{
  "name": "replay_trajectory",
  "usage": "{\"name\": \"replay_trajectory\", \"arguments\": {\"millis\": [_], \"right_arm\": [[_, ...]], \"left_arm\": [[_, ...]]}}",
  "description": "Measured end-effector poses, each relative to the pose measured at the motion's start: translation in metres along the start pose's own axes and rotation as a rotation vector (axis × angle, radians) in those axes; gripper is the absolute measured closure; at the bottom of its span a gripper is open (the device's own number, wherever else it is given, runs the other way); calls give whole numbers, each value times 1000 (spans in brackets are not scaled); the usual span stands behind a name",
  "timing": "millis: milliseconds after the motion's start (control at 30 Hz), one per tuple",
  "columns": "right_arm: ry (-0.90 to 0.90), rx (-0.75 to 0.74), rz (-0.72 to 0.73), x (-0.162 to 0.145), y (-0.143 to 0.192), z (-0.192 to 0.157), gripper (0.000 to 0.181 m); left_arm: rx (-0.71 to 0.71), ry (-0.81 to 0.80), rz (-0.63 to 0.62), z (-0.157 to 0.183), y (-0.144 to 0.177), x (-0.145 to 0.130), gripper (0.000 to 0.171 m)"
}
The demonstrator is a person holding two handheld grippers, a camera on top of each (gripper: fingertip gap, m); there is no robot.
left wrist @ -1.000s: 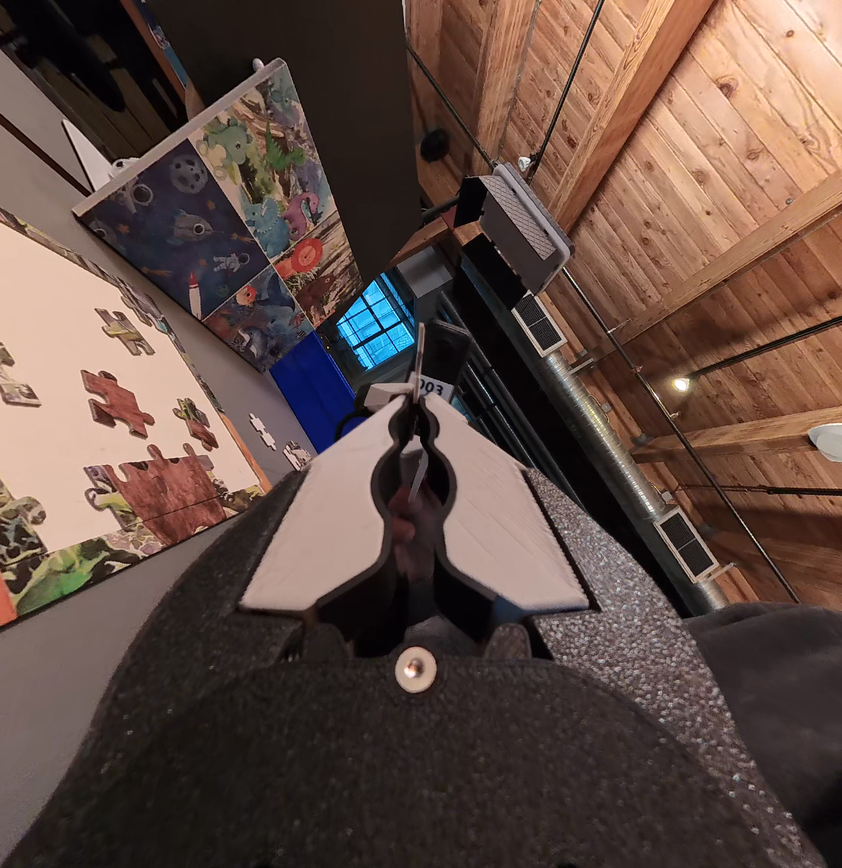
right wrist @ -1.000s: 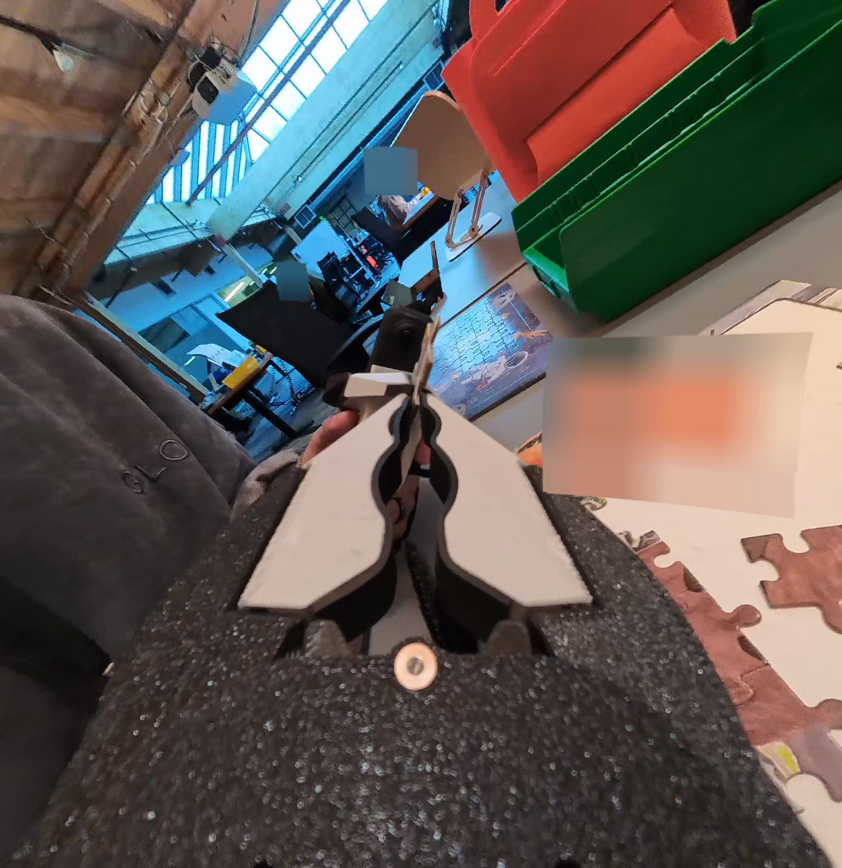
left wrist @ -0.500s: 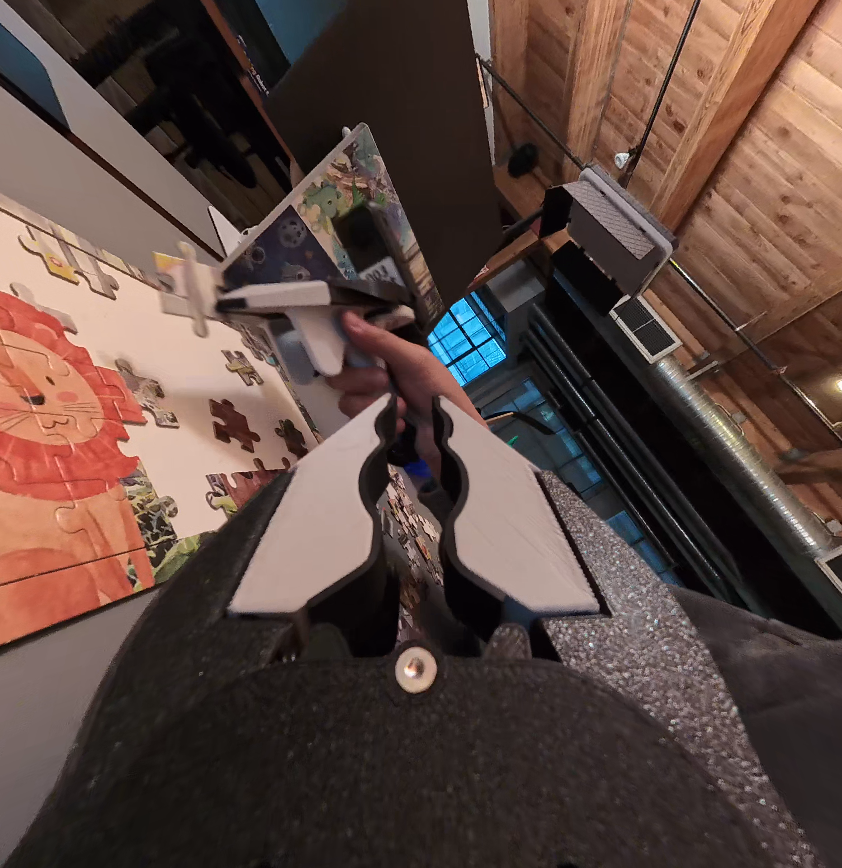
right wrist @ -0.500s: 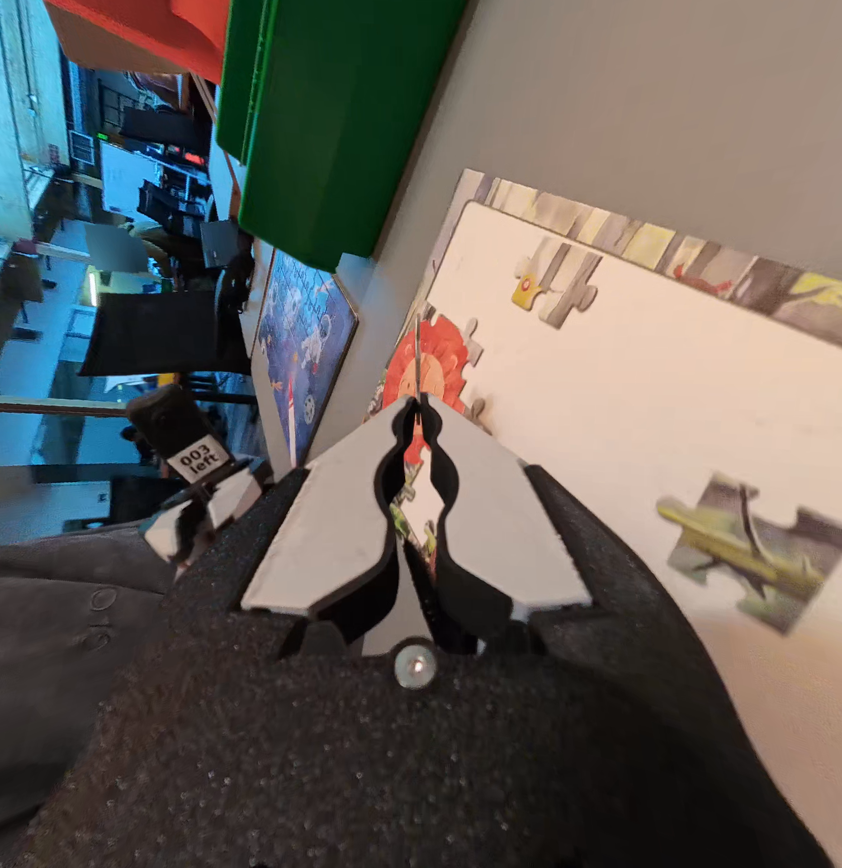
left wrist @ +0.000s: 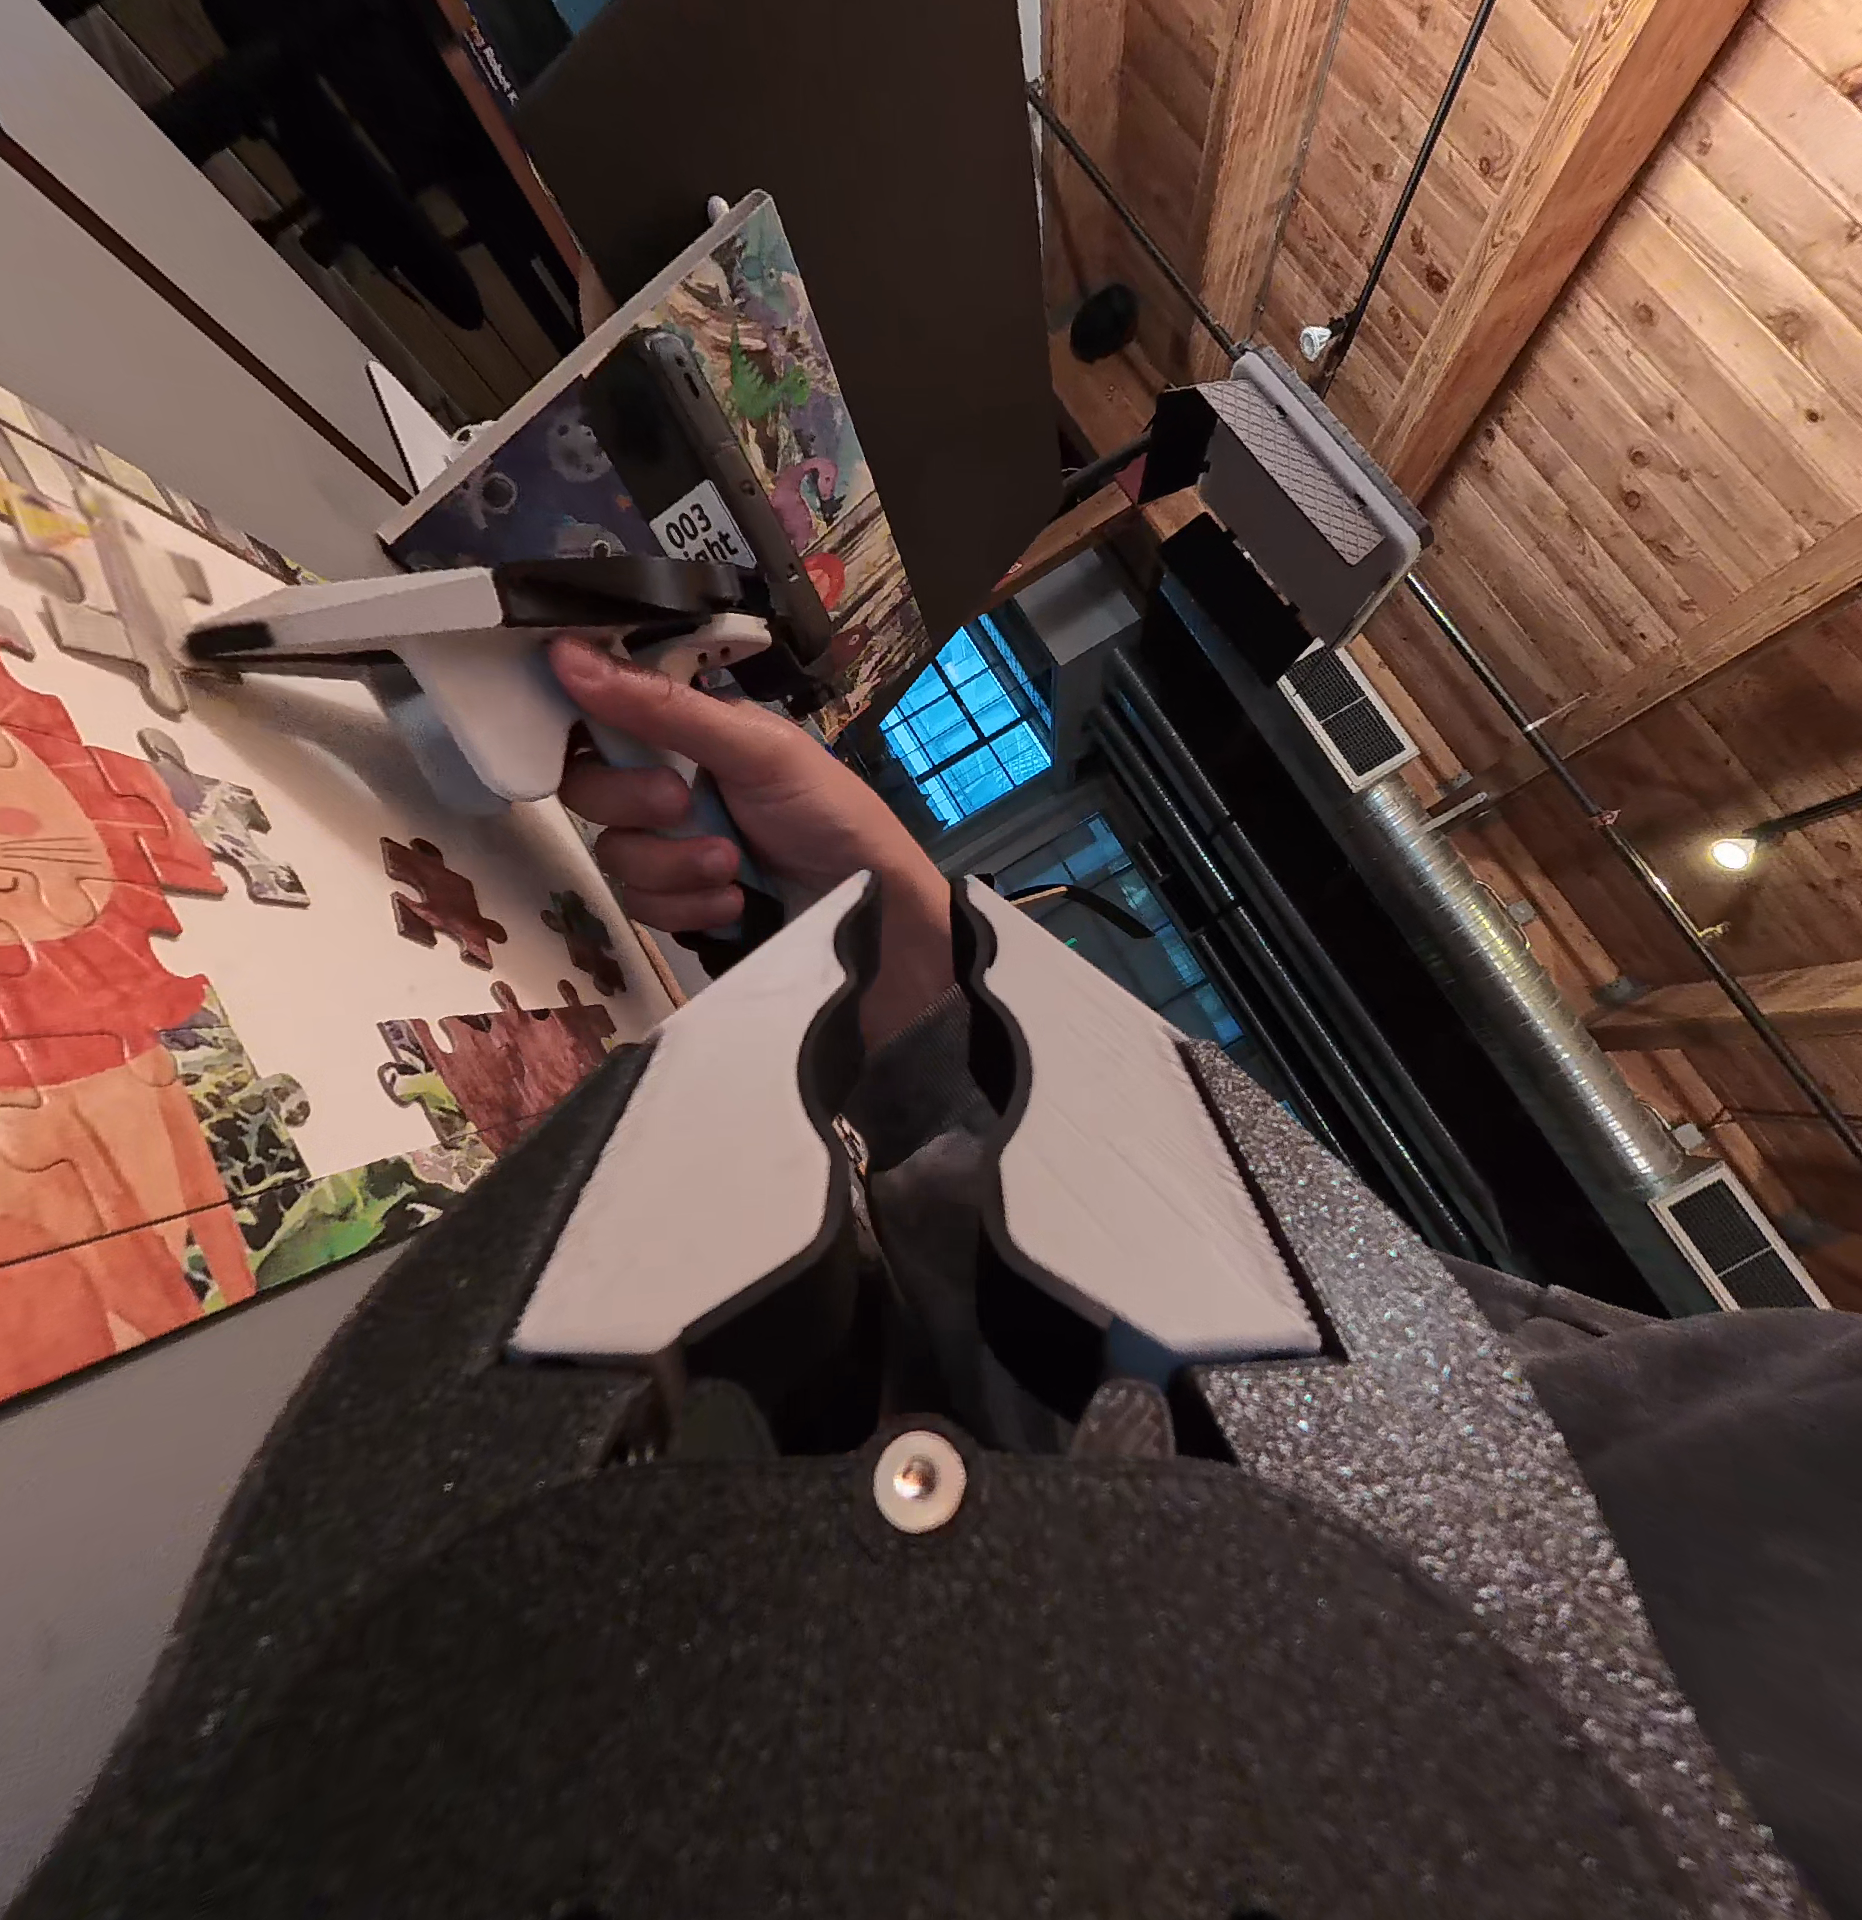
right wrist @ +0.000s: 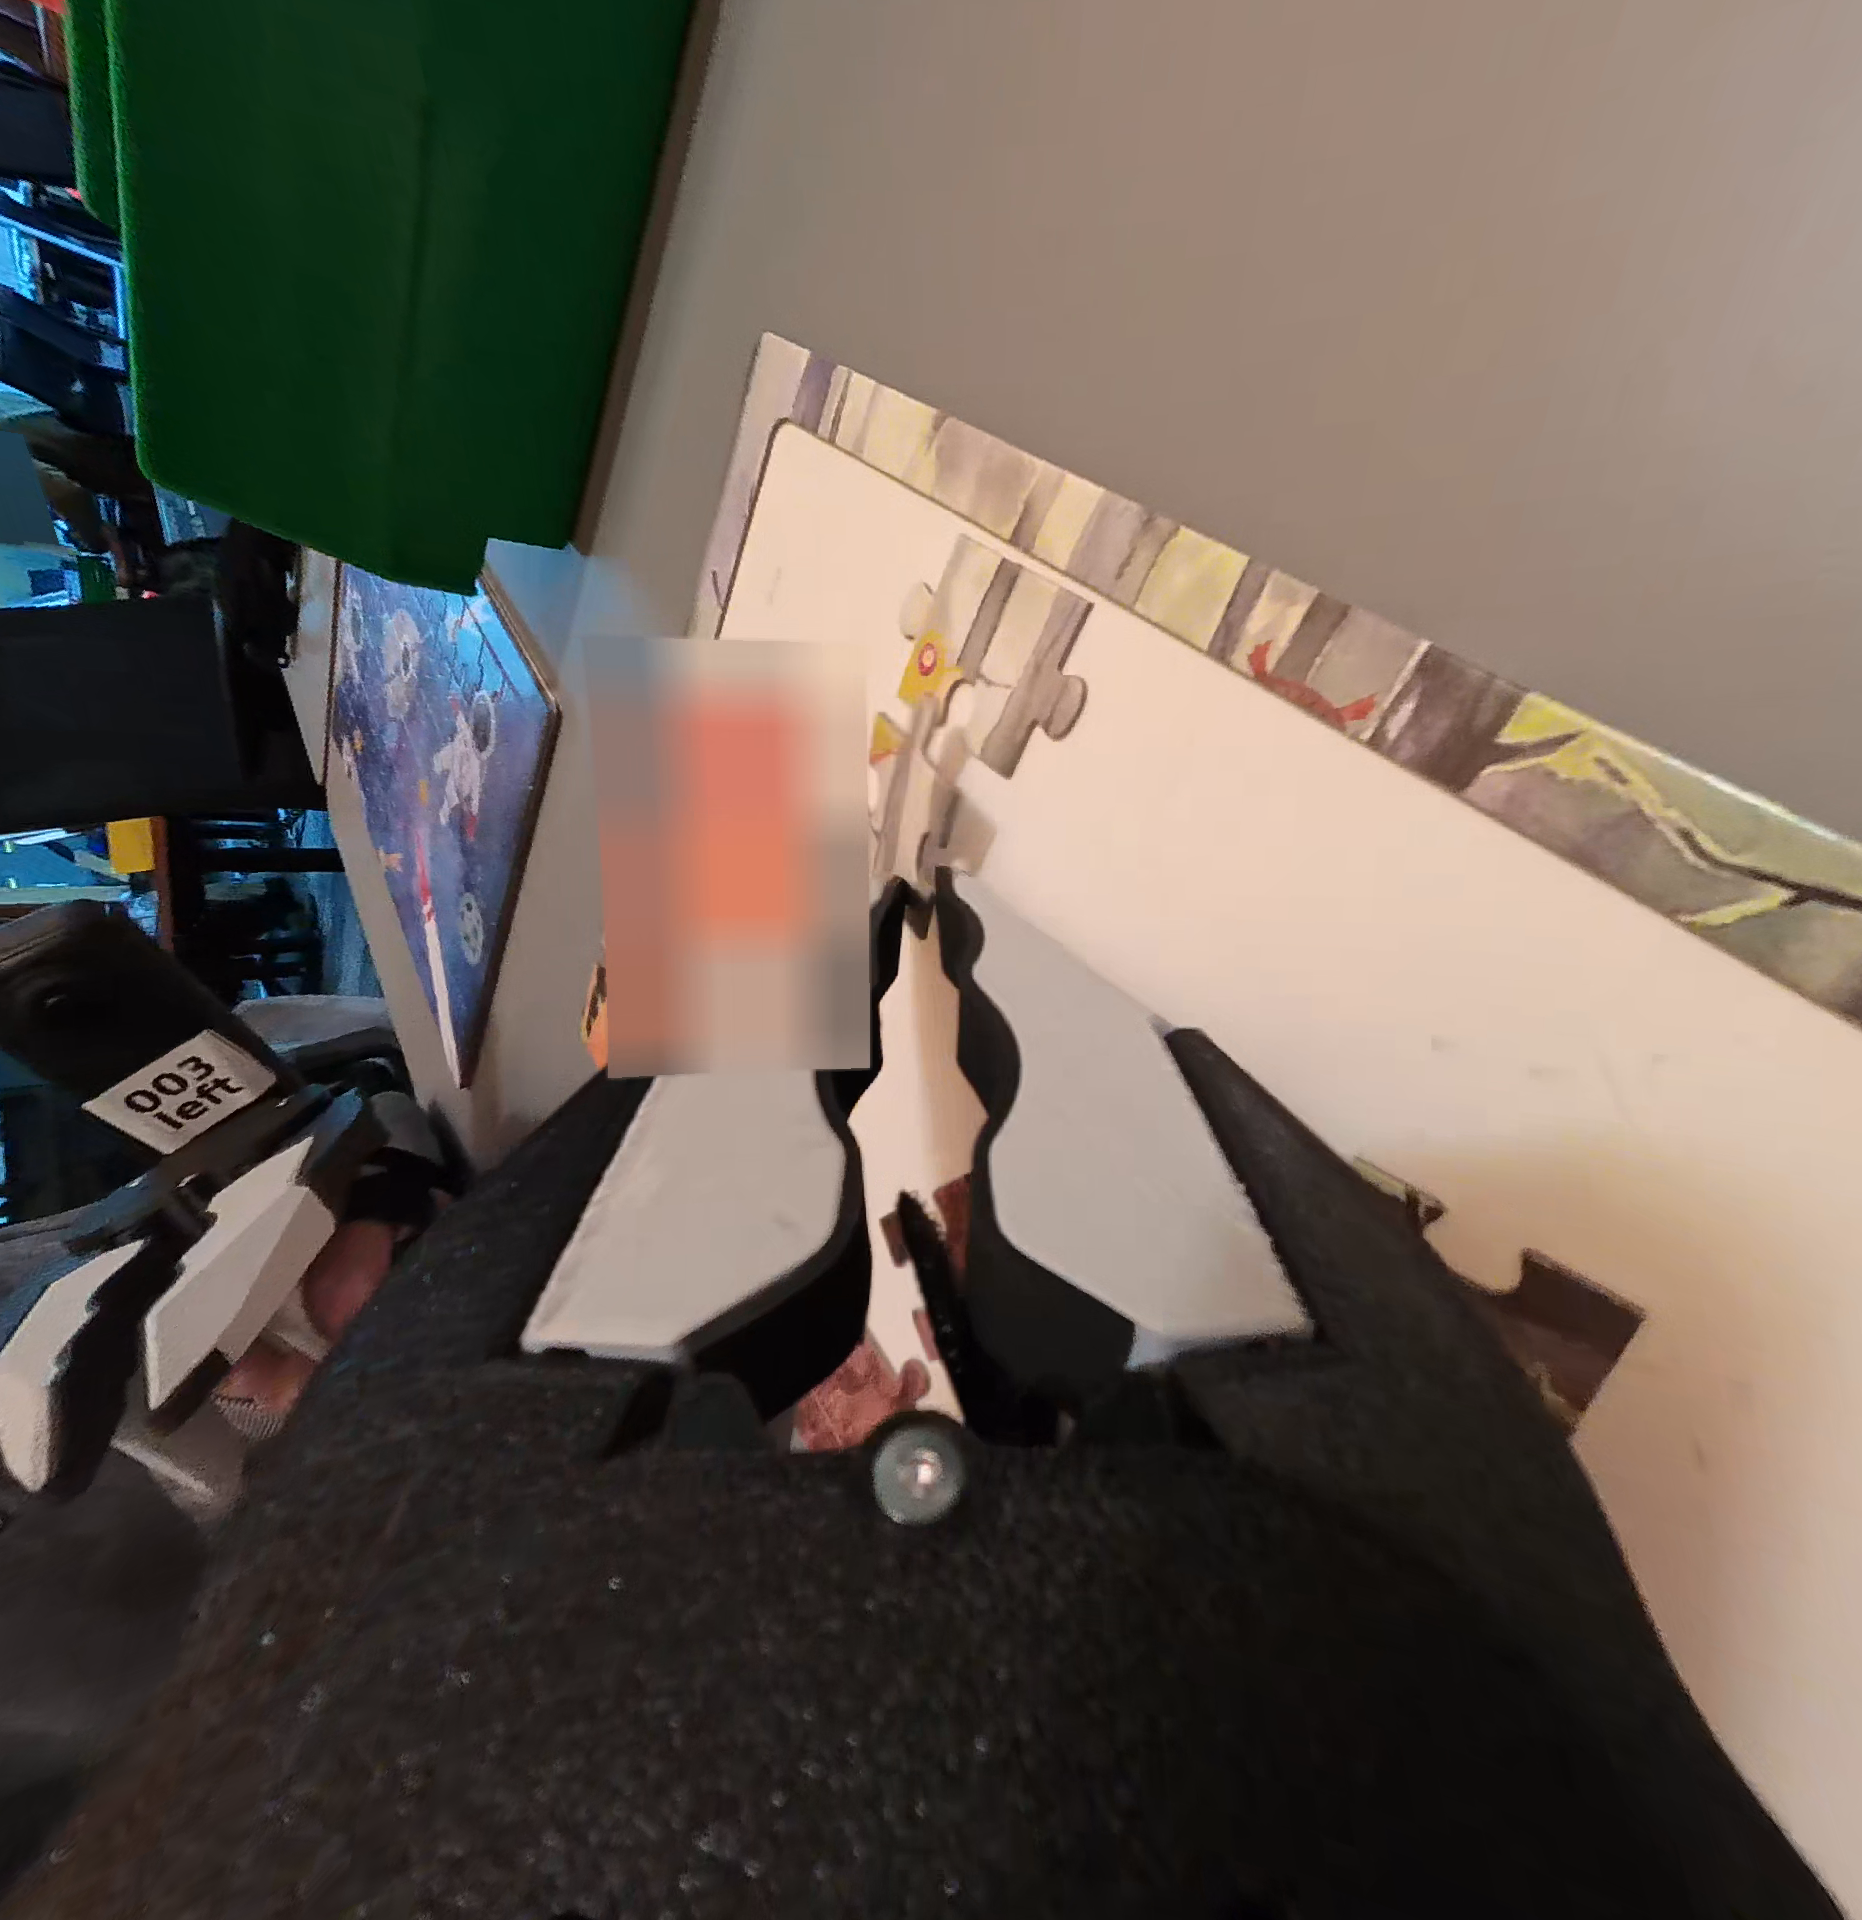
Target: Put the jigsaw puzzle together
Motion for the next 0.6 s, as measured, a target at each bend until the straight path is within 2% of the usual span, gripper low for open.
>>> {"name": "replay_trajectory", "arguments": {"millis": [267,400,600], "right_arm": [[52,-62,-10,2,1,-2,170],[73,-82,-4,4,3,-3,177],[56,-93,-11,2,2,0,176]], "left_arm": [[-3,6,1,0,0,0,160],[-2,6,1,0,0,0,160],[-2,6,2,0,0,0,160]]}}
Point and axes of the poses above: each gripper's, where its closed fingertips meet, y back along the fingers, x out of its top, z = x × y across the jaws, the point moved 2 cm from there along y, back along the fingers, and after that the axes turned 5 degrees about y, right-handed, at the moved point
